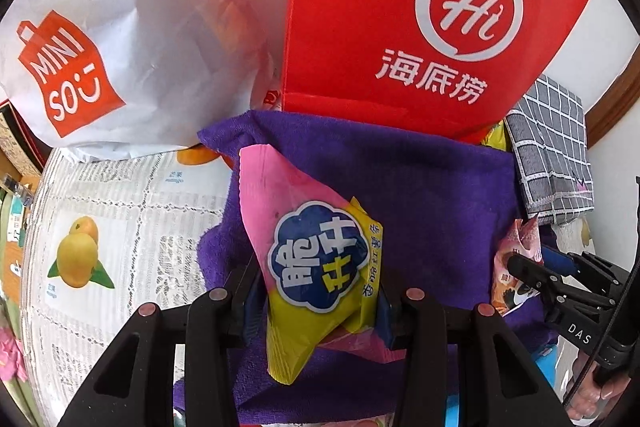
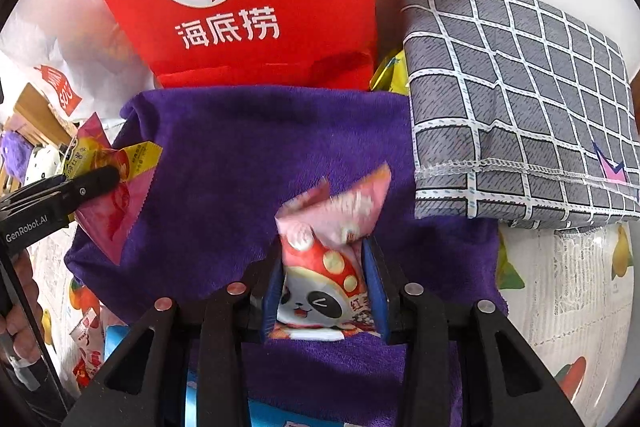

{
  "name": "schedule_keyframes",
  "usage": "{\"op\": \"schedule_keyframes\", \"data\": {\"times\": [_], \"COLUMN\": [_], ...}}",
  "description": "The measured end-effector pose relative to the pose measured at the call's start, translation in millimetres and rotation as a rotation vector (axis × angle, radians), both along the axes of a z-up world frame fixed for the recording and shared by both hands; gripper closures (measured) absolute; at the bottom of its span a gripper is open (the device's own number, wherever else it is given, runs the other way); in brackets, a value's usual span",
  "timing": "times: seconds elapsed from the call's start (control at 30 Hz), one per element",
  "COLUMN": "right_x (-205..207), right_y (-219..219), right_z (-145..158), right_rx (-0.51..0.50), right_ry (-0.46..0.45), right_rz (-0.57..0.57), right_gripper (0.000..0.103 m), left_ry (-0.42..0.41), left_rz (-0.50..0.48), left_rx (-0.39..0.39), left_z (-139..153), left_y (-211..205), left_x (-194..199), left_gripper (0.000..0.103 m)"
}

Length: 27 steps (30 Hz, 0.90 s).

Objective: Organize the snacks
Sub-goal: 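Open the right tool over the towel while the left tool releases the chips bag there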

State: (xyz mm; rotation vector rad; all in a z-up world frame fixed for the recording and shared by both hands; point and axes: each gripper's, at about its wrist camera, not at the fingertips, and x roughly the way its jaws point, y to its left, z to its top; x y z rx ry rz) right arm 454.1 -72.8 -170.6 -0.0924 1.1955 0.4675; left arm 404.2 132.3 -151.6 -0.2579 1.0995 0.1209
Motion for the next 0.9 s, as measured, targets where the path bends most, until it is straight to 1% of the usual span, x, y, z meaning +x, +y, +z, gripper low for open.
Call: {"op": "schedule_keyframes", "data": {"times": [0.17, 0.33, 0.43, 0.5, 0.53, 0.6, 0.67, 0.73, 0.9], "right_x": [0.3, -3.4, -6.6, -8.8, -9.6, -12.1, -15.8, -18.7, -26.4], "right_y": [-1.5, -8.2, -12.0, -15.4, -16.3, -16.6, -17.6, -16.7, -16.4], "right_z": [2.0, 20.9, 34.8, 41.8, 44.8, 50.4, 55.3, 58.9, 67.5], "right_rx": [0.0, 0.02, 0.047, 0.059, 0.063, 0.07, 0.063, 0.058, 0.111], "right_ry": [0.01, -0.041, -0.074, -0.092, -0.1, -0.125, -0.153, -0.181, -0.217], "right_rz": [-0.003, -0.014, -0.022, -0.028, -0.031, -0.04, -0.048, -0.047, -0.045], "right_gripper": [0.058, 0.05, 0.047, 0.047, 0.047, 0.047, 0.047, 0.047, 0.047], "left_ry": [0.011, 0.016, 0.026, 0.029, 0.026, 0.013, -0.004, -0.018, -0.072], "left_rz": [0.005, 0.017, 0.012, 0.011, 0.009, 0.011, 0.011, 0.008, 0.002], "left_rx": [-0.002, -0.004, 0.005, 0.016, 0.02, 0.039, 0.058, 0.058, 0.06], "left_z": [-6.3, -8.2, -8.8, -8.6, -6.4, 0.3, 5.2, 11.0, 26.5], "left_y": [0.0, 5.0, 5.2, 4.5, 3.4, -1.6, -3.3, -1.1, -1.0], "left_x": [4.2, 7.4, 8.4, 9.8, 9.7, 8.9, 7.4, 4.2, -3.1], "left_gripper": [0.06, 0.059, 0.055, 0.047, 0.044, 0.035, 0.034, 0.034, 0.034]}}
